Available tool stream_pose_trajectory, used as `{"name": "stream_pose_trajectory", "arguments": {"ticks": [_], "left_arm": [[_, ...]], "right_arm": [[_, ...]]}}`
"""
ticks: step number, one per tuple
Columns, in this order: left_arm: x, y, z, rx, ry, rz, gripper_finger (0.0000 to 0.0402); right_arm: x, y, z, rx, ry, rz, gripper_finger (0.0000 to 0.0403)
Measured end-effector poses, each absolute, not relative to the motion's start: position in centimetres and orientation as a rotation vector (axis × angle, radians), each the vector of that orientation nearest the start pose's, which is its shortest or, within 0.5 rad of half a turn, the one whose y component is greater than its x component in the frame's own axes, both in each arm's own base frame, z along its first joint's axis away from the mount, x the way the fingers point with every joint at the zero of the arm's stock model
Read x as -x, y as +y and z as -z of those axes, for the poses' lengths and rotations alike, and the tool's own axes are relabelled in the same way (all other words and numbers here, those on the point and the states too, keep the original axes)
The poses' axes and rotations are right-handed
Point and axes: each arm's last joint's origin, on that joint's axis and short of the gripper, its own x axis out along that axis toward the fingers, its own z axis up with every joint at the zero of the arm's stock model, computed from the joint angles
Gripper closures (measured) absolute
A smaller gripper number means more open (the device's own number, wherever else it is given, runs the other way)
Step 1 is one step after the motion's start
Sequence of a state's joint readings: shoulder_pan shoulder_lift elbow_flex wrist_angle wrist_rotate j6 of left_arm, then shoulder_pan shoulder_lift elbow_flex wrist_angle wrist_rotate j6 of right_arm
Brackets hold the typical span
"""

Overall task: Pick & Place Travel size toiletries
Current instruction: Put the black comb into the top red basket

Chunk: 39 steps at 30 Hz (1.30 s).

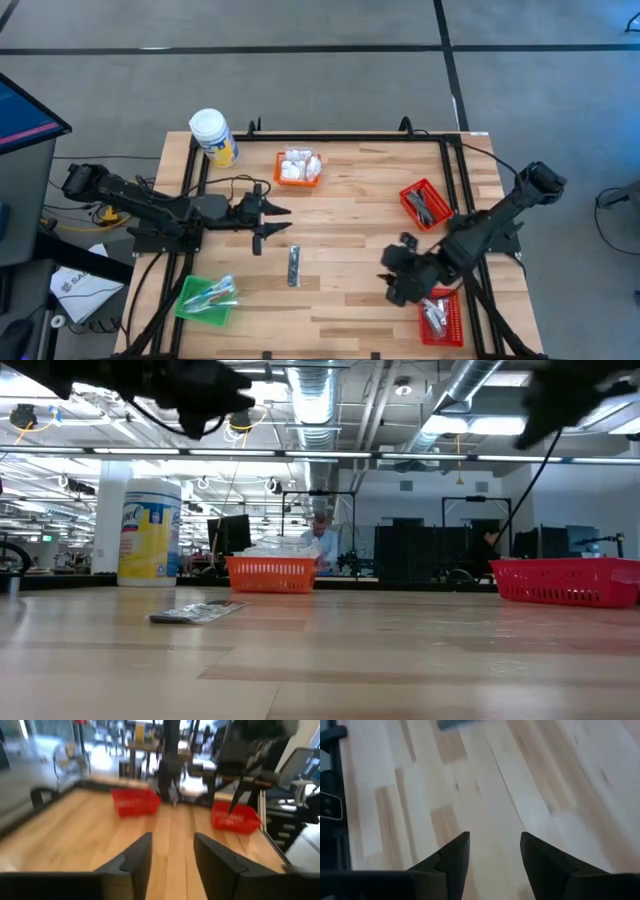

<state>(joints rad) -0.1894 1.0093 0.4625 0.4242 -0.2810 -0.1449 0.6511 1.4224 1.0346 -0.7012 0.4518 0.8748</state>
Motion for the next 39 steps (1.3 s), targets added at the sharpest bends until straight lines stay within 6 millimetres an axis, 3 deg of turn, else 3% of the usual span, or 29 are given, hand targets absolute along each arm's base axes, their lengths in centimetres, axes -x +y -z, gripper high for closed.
{"name": "stream_pose_trajectory", "arguments": {"ticks": [9,15,20,27,30,39], "left_arm": [[-22.6,-3.7,-20.5,0.167,0.312,-0.116,0.0341],[-22.9,-4.2,-17.3,0.247,0.565,0.037,0.0395],[-22.6,-4.0,-16.1,0.331,0.708,0.132,0.0400],[-22.5,-4.0,-15.0,0.406,0.812,0.137,0.0400],[-23.1,-4.2,-13.8,0.425,0.885,0.154,0.0400],[-27.4,-4.8,-10.7,0.462,1.041,0.251,0.0401]], "right_arm": [[-28.6,13.4,-22.1,-0.128,0.797,0.213,0.0247],[-30.5,12.8,-20.4,-0.126,0.782,0.233,0.0274],[-31.5,13.1,-19.1,-0.123,0.773,0.234,0.0310],[-32.6,13.1,-17.0,-0.059,0.768,0.267,0.0376],[-32.8,12.6,-16.7,-0.053,0.761,0.303,0.0398],[-33.2,11.5,-16.6,-0.081,0.734,0.333,0.0401]]}}
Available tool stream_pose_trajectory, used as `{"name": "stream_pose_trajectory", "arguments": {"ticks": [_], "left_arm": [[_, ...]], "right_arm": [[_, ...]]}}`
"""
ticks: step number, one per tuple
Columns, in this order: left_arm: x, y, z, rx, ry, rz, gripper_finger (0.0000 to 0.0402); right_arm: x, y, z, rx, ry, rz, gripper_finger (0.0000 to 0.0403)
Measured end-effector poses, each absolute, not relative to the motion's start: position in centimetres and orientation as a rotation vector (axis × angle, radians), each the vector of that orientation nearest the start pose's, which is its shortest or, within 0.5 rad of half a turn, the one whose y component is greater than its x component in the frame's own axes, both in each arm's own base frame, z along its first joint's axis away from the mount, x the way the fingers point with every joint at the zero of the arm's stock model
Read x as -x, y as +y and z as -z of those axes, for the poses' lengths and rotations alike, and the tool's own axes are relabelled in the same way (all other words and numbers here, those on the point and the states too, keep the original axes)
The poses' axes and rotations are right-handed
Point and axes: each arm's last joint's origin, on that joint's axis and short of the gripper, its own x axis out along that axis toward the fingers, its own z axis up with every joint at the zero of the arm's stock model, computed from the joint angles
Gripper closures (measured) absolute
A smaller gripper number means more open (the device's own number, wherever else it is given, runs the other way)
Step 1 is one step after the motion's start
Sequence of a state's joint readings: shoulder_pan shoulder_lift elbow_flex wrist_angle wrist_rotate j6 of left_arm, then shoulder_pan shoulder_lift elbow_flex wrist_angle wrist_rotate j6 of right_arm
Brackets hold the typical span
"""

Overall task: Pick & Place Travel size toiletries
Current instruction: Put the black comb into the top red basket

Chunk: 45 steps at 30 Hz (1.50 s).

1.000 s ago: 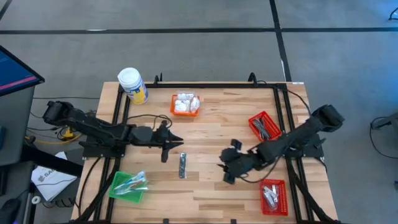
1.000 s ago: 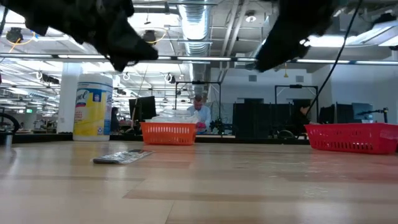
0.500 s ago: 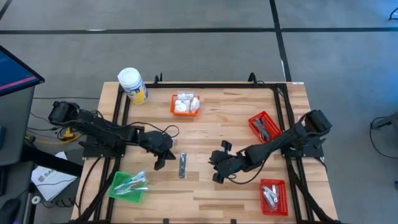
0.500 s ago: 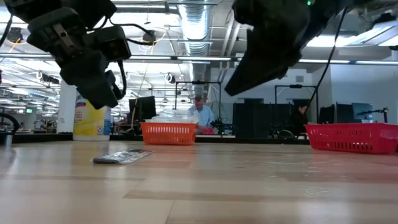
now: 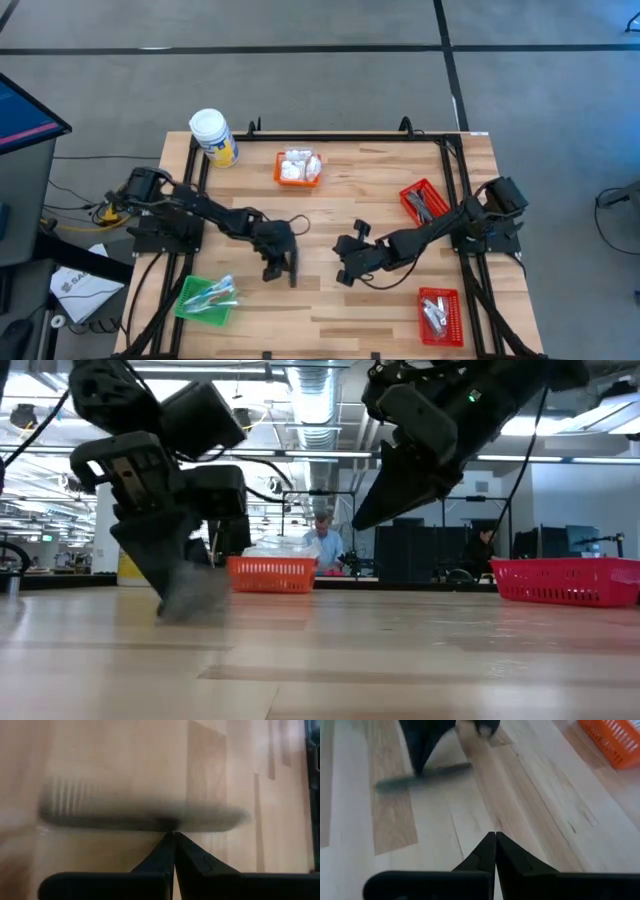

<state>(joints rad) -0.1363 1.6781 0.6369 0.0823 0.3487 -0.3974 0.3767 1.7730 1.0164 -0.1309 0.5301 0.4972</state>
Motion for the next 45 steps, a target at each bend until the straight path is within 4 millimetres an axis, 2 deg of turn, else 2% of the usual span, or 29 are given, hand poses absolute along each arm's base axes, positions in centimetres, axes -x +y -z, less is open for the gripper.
{"name": "stream_pose_trajectory", "arguments": {"ticks": [3,7,11,15,21,30,38,41,45], "left_arm": [[-28.4,-4.9,-10.3,0.469,1.053,0.284,0.0401],[-29.3,-5.0,-10.5,0.425,1.036,0.300,0.0401],[-30.3,-4.8,-11.1,0.351,0.978,0.238,0.0401],[-31.4,-4.7,-12.1,0.273,0.880,0.186,0.0401],[-32.7,-4.9,-13.4,0.205,0.715,0.172,0.0401],[-32.3,-5.2,-13.1,0.243,0.767,0.201,0.0401],[-32.2,-4.6,-12.9,0.262,0.799,0.166,0.0401],[-32.2,-4.6,-12.9,0.263,0.798,0.162,0.0401],[-32.2,-4.6,-12.9,0.262,0.806,0.163,0.0401]], "right_arm": [[-32.2,11.2,-15.7,-0.120,0.670,0.313,0.0402],[-30.3,10.5,-15.3,-0.242,0.492,0.213,0.0402],[-28.5,9.8,-15.1,-0.288,0.327,0.146,0.0402],[-27.8,9.5,-14.9,-0.294,0.275,0.131,0.0403],[-27.8,9.5,-14.7,-0.269,0.285,0.129,0.0403],[-27.7,8.3,-13.3,-0.364,0.412,0.212,0.0403],[-27.9,8.0,-13.4,-0.405,0.436,0.182,0.0403],[-28.8,8.6,-13.2,-0.386,0.436,0.171,0.0403],[-30.8,9.7,-11.9,-0.327,0.514,0.167,0.0403]]}}
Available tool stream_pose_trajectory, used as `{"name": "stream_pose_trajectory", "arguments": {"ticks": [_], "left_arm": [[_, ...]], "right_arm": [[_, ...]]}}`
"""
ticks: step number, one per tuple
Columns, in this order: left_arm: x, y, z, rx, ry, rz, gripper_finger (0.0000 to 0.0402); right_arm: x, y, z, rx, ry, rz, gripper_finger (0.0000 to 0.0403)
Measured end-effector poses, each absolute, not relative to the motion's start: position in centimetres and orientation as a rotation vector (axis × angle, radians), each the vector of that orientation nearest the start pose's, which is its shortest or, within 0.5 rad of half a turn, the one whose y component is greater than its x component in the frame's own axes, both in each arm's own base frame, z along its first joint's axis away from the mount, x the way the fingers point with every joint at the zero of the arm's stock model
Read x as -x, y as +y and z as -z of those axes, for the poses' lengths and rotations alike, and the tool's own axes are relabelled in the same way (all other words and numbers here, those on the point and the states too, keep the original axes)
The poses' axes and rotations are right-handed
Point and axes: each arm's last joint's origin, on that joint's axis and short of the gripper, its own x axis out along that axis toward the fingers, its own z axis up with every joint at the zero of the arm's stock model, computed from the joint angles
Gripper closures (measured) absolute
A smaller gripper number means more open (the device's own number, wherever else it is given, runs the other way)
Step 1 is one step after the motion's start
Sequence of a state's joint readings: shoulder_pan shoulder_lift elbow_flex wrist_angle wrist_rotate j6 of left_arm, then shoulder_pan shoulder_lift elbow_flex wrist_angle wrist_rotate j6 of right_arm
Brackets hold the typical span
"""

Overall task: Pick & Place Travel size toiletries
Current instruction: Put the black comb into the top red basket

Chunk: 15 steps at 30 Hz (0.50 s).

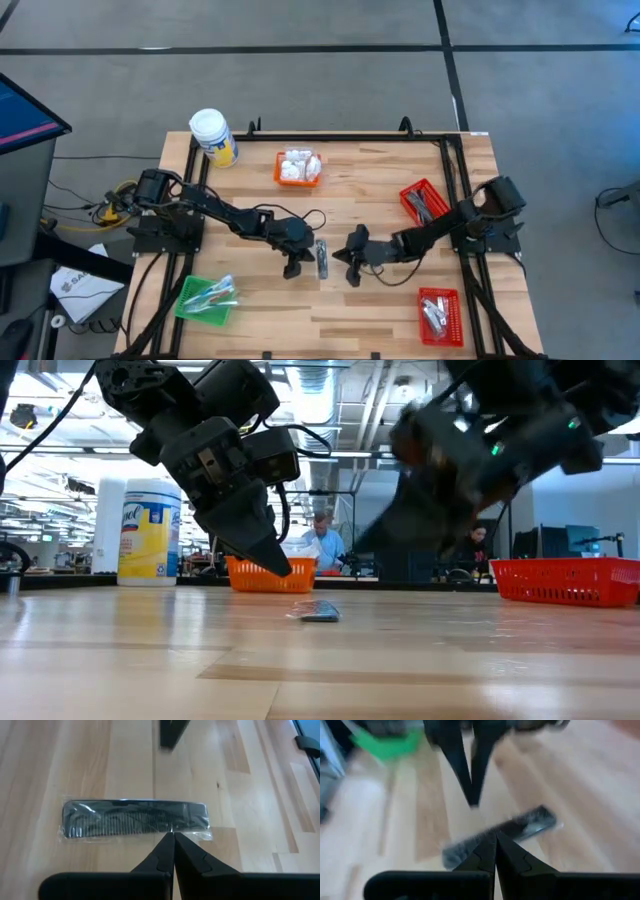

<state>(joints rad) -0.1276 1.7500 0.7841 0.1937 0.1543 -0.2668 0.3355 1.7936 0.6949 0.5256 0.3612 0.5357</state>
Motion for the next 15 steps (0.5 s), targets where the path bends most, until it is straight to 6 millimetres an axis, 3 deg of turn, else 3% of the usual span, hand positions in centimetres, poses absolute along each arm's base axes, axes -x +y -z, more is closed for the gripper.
{"name": "stream_pose_trajectory", "arguments": {"ticks": [4,15], "left_arm": [[-32.0,-4.6,-12.7,0.243,0.824,0.168,0.0401],[-31.8,-4.6,-12.6,0.205,0.842,0.183,0.0400]], "right_arm": [[-32.3,10.1,-10.1,-0.285,0.629,0.185,0.0403],[-33.4,9.9,-9.9,-0.292,0.629,0.190,0.0403]]}}
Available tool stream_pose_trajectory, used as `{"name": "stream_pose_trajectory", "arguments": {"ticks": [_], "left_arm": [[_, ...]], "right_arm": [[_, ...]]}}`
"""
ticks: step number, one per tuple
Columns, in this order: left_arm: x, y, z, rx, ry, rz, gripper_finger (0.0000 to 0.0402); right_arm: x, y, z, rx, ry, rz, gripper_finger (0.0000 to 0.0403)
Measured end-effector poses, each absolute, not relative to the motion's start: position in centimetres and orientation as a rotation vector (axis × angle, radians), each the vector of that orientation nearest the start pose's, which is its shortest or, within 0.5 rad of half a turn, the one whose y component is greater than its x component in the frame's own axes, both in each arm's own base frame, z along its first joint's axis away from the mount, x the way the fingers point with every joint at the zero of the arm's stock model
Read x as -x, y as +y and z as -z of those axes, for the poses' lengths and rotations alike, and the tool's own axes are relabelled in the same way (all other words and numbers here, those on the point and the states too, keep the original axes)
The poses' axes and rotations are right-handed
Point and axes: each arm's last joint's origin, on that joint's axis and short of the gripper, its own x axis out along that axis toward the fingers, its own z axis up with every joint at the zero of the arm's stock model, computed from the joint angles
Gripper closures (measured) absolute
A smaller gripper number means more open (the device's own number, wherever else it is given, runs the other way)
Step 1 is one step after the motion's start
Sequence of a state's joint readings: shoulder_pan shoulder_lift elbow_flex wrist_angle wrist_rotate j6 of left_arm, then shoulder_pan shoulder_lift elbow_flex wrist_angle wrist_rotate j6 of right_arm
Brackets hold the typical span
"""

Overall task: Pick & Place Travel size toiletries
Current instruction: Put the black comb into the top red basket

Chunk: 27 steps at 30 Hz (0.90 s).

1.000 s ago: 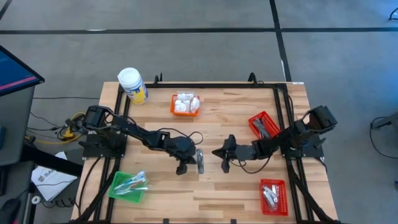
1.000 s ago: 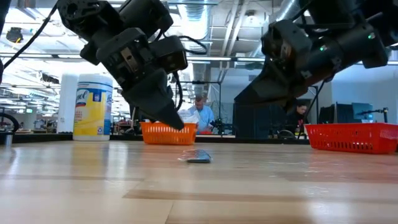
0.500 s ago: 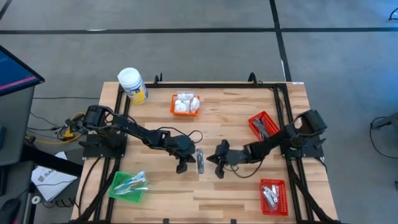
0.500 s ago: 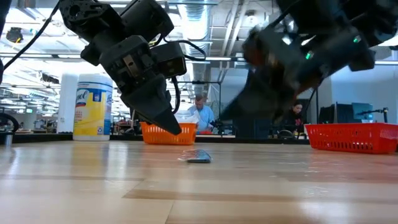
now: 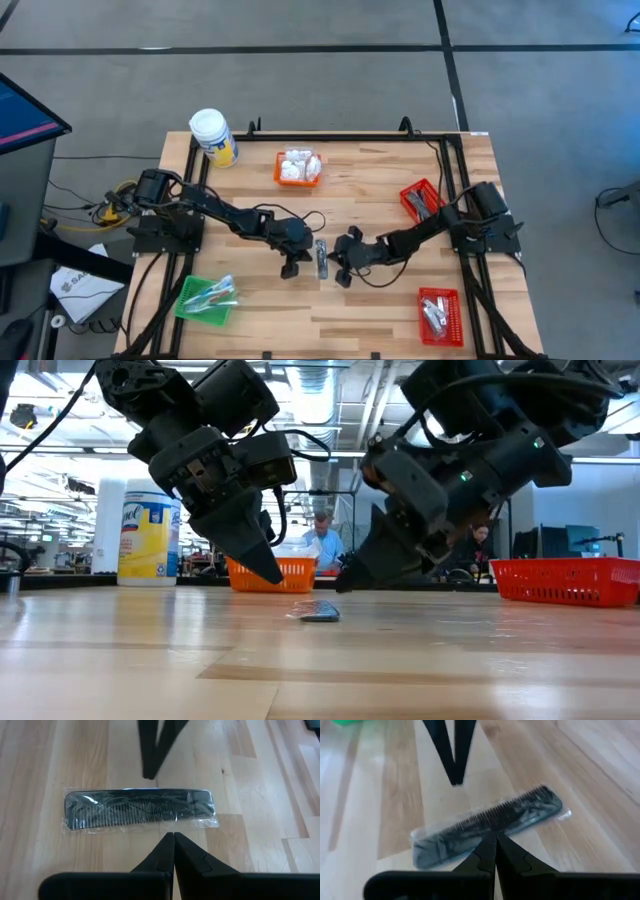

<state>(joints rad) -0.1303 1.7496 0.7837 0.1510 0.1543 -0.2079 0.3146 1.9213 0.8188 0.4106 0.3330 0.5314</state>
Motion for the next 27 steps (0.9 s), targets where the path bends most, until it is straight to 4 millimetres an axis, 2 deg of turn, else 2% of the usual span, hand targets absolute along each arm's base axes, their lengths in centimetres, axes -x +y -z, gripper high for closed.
{"name": "stream_pose_trajectory", "arguments": {"ticks": [17,27], "left_arm": [[-31.8,-4.6,-12.6,0.203,0.844,0.183,0.0400],[-31.8,-4.6,-12.6,0.192,0.843,0.188,0.0400]], "right_arm": [[-33.6,10.1,-10.3,-0.274,0.586,0.169,0.0403],[-33.9,10.2,-9.0,-0.273,0.625,0.183,0.0403]]}}
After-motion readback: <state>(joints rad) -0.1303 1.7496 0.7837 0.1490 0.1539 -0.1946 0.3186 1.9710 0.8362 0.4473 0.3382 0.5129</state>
